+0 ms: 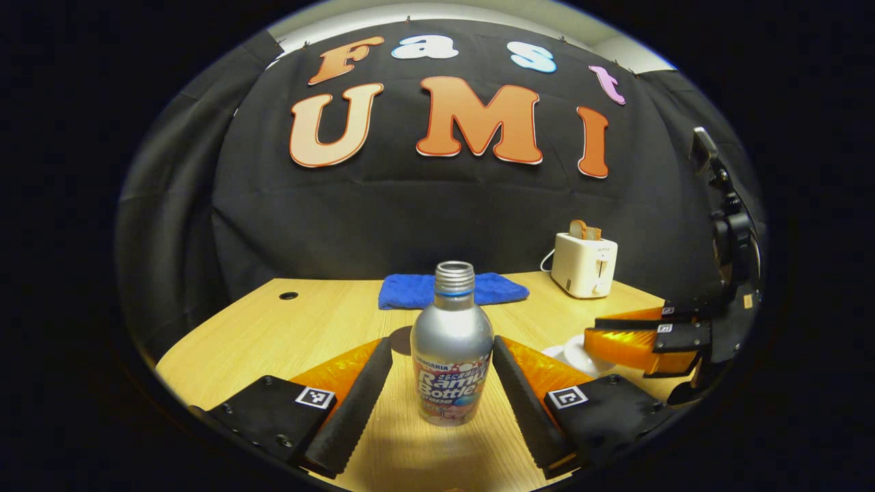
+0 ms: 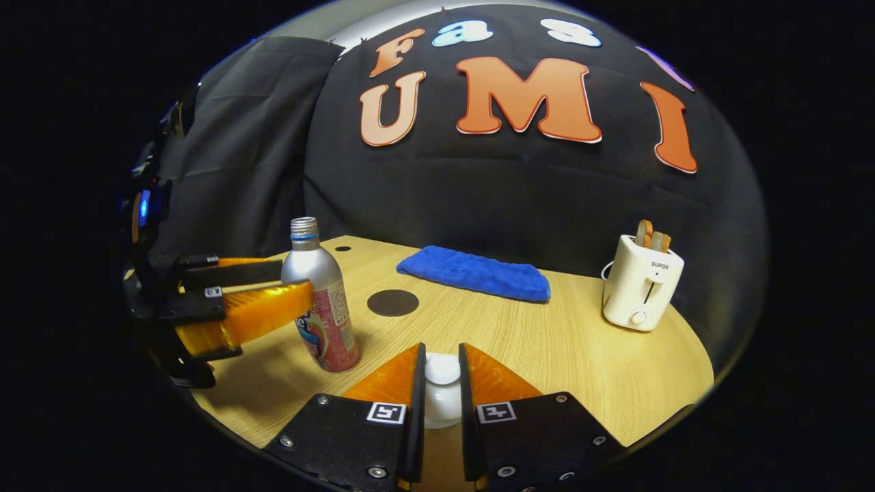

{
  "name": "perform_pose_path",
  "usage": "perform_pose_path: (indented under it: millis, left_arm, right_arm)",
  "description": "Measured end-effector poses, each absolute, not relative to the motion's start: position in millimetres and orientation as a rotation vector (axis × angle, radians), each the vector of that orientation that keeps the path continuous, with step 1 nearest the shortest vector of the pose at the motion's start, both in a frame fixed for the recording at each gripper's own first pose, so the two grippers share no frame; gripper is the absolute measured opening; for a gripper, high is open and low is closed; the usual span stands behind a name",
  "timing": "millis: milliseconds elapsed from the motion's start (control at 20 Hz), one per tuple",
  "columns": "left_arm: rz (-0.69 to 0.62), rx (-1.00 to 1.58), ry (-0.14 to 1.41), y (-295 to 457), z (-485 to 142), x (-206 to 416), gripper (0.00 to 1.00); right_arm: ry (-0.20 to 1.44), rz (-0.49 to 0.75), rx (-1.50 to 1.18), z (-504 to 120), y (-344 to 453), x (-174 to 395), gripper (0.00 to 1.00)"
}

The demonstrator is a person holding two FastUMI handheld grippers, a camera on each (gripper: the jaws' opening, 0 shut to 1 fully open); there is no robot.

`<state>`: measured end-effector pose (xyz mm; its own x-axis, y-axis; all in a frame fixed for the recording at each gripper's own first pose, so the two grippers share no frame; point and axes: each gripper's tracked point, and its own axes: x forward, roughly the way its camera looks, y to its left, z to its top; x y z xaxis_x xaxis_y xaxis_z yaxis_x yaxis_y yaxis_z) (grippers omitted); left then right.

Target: Open the teacup lid with one hand, grasp the water bottle and pour water into the teacup with the other hand; after pouring, place the water bottle on the coaster and then close the teacup lid.

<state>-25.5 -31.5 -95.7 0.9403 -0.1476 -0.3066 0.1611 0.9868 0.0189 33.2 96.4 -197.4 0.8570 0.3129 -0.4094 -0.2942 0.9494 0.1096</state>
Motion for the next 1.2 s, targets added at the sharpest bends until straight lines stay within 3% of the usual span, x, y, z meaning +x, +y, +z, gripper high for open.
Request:
perform_pose_path:
  millis: [350,450,500,550,600,700,750,850,950,1200]
  left_arm:
    - [-0.168,0.028,0.361,-37.1,-105.6,-28.2,0.94]
    - [-0.171,0.028,0.358,-37.6,-108.2,-26.4,0.97]
    - [-0.166,0.027,0.358,-36.4,-108.7,-26.1,0.94]
    - [-0.159,0.023,0.352,-35.9,-108.4,-24.9,0.97]
    - [-0.161,0.026,0.351,-37.6,-107.1,-24.3,0.88]
    - [-0.142,0.053,0.356,-30.5,-106.4,-22.7,0.84]
    - [-0.138,0.073,0.358,-28.5,-106.0,-20.5,0.91]
    - [-0.127,0.133,0.347,-19.9,-101.3,-21.5,0.82]
    - [-0.112,0.219,0.331,-9.6,-97.4,-15.1,0.86]
    - [-0.083,0.459,0.282,10.9,-84.2,-1.6,0.82]
  right_arm:
    - [0.404,0.26,0.041,-182.2,62.3,27.7,0.23]
    - [0.401,0.238,0.04,-180.5,50.7,26.3,0.24]
    - [0.401,0.225,0.039,-181.5,45.1,25.0,0.19]
    - [0.4,0.216,0.039,-181.0,39.7,23.8,0.23]
    - [0.399,0.205,0.039,-180.9,34.4,21.5,0.23]
    - [0.398,0.185,0.042,-182.3,23.8,18.2,0.23]
    - [0.394,0.169,0.04,-182.5,16.7,17.8,0.23]
    - [0.385,0.15,0.034,-179.8,7.3,20.9,0.24]
    - [0.376,0.14,0.036,-177.4,0.7,21.0,0.23]
    - [0.364,0.113,0.029,-177.4,-19.9,14.0,0.24]
